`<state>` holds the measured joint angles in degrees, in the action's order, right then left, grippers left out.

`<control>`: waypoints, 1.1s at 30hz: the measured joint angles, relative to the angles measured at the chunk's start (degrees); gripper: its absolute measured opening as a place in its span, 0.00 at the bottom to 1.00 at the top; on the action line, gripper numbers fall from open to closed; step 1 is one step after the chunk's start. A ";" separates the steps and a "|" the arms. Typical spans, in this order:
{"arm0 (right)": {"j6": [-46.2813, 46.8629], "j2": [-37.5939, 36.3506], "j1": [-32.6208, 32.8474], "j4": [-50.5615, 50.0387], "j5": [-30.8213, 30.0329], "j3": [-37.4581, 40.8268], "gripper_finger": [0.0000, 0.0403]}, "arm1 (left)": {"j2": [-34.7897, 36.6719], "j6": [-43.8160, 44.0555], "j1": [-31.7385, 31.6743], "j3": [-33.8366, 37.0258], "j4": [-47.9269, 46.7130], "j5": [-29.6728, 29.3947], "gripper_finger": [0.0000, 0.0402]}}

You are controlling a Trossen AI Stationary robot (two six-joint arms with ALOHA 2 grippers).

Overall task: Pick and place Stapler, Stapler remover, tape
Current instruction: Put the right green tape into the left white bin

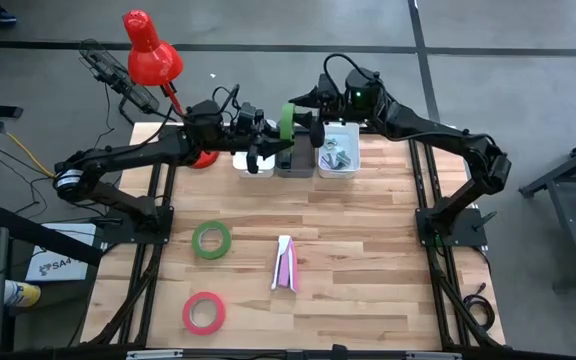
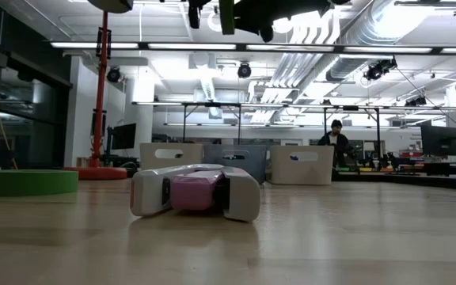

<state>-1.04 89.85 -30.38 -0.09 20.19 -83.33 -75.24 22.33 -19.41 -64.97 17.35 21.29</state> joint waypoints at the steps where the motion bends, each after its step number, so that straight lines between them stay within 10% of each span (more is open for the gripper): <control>1: 0.39 -0.11 -0.04 -0.08 -0.20 0.00 0.49 | 0.02 0.01 0.02 -0.02 -0.28 -0.85 0.21; 16: 3.64 -4.86 -3.96 -10.04 -3.71 -0.02 0.57 | 0.67 2.74 -1.57 -0.04 -21.27 -23.46 0.21; 33: 3.66 -7.90 -11.34 -23.94 -9.93 -0.02 0.56 | -7.24 19.97 -11.45 -0.07 -40.10 -24.37 0.21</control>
<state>2.62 81.95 -41.71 -24.03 10.27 -83.35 -82.48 42.30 -30.86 -65.04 -22.75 -3.08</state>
